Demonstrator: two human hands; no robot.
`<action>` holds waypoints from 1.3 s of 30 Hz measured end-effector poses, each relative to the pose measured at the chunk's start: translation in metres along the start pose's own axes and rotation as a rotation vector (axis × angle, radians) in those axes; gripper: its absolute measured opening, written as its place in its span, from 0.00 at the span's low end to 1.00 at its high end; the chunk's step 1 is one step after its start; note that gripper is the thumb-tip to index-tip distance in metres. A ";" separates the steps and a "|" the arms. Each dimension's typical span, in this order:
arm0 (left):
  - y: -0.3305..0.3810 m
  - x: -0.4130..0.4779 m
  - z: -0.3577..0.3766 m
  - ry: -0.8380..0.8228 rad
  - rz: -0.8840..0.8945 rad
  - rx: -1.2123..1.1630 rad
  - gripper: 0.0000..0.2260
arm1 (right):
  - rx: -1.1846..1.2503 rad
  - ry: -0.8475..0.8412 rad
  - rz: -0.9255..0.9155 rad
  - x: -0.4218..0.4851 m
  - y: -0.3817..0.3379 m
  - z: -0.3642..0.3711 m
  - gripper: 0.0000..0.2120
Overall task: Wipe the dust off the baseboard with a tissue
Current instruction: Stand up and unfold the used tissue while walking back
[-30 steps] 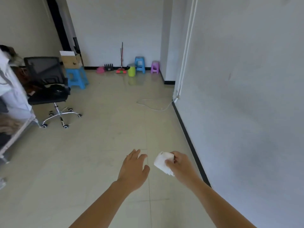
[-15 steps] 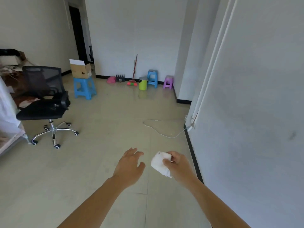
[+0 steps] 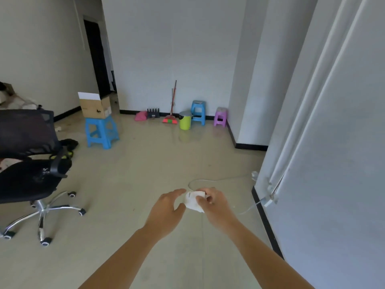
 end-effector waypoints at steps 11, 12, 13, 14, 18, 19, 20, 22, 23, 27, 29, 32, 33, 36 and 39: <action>-0.042 0.310 0.020 0.034 -0.011 -0.295 0.03 | 0.036 0.085 0.016 0.300 0.061 -0.017 0.12; -0.045 0.342 0.024 0.045 -0.013 -0.301 0.02 | 0.045 0.096 0.019 0.331 0.069 -0.019 0.12; -0.048 0.377 0.027 0.056 -0.015 -0.316 0.03 | 0.050 0.109 0.019 0.363 0.077 -0.023 0.13; -0.050 0.412 0.030 0.065 -0.020 -0.329 0.05 | 0.045 0.121 0.013 0.396 0.084 -0.028 0.13; -0.056 0.548 0.035 0.065 -0.067 -0.371 0.01 | 0.036 0.110 0.015 0.532 0.103 -0.052 0.10; -0.057 0.578 0.034 0.065 -0.067 -0.372 0.02 | 0.053 0.100 0.023 0.565 0.104 -0.058 0.10; -0.058 0.606 0.032 0.065 -0.064 -0.370 0.02 | 0.076 0.079 0.027 0.598 0.104 -0.062 0.09; -0.062 0.660 0.027 0.049 -0.074 -0.373 0.04 | 0.121 0.033 0.044 0.659 0.107 -0.064 0.08; -0.066 0.687 0.025 0.039 -0.088 -0.379 0.04 | 0.143 0.021 0.054 0.689 0.111 -0.063 0.08; -0.092 0.800 0.029 -0.002 -0.202 -0.474 0.05 | 0.244 -0.015 0.130 0.804 0.149 -0.047 0.09; -0.112 0.858 0.038 -0.038 -0.246 -0.498 0.04 | 0.252 -0.020 0.157 0.863 0.170 -0.038 0.13; -0.148 0.954 0.054 -0.090 -0.298 -0.523 0.03 | 0.249 -0.002 0.192 0.961 0.198 -0.026 0.14; -0.159 0.989 0.058 -0.098 -0.312 -0.525 0.02 | 0.250 -0.001 0.205 0.995 0.205 -0.023 0.14; -0.181 1.097 0.065 -0.120 -0.322 -0.542 0.02 | 0.252 0.001 0.247 1.099 0.224 -0.022 0.14; -0.183 1.197 0.072 -0.158 -0.321 -0.543 0.02 | 0.229 -0.017 0.269 1.190 0.237 -0.034 0.13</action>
Point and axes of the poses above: each hand's wrist, its own x-axis towards the middle knuckle, its own z-axis out of the palm, y = z × x, the point moved 3 cm from there along x, towards the middle knuckle, and after that the axes turned 2 degrees about -z, right-handed, at the moved point
